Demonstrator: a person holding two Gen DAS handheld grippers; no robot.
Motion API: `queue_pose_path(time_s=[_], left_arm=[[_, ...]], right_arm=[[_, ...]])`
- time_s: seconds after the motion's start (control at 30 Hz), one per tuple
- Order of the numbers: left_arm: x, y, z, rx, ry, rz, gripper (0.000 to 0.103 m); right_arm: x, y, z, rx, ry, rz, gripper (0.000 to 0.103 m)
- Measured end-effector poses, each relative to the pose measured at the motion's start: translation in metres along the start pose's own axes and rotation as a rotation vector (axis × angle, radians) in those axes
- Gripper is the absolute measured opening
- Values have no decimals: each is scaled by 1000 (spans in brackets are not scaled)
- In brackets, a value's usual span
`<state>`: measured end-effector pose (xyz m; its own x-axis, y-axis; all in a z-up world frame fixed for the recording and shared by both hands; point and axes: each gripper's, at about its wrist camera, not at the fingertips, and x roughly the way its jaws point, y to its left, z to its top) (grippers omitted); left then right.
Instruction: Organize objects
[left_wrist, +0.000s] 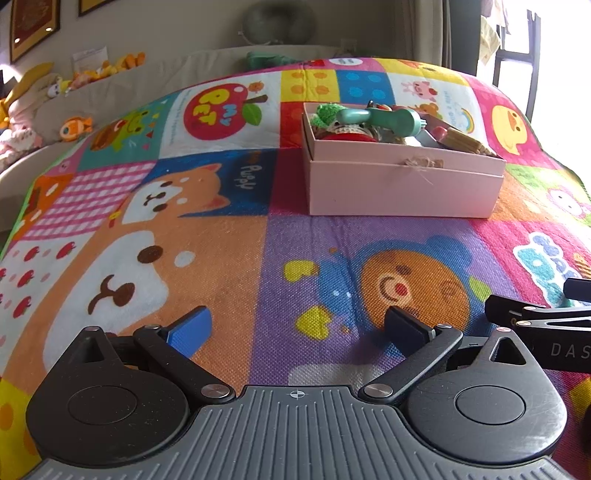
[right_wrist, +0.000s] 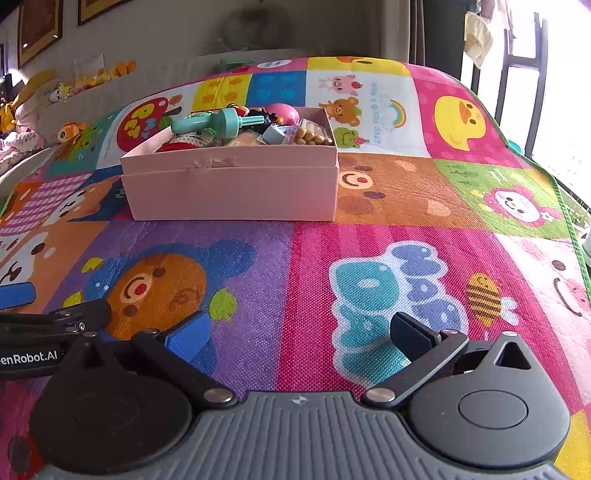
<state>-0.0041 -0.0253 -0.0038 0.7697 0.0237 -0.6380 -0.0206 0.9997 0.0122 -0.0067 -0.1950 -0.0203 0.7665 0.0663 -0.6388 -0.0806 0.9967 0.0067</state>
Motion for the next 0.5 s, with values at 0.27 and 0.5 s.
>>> queue_pose_path(time_s=[0.27,0.5], left_arm=[[0,2,0,-4,-1,-3,103],[0,1,0,-3,-1,-3,103]], right_arm=[[0,2,0,-3,1,-3,103],[1,2,0,-2,1,-2,103]])
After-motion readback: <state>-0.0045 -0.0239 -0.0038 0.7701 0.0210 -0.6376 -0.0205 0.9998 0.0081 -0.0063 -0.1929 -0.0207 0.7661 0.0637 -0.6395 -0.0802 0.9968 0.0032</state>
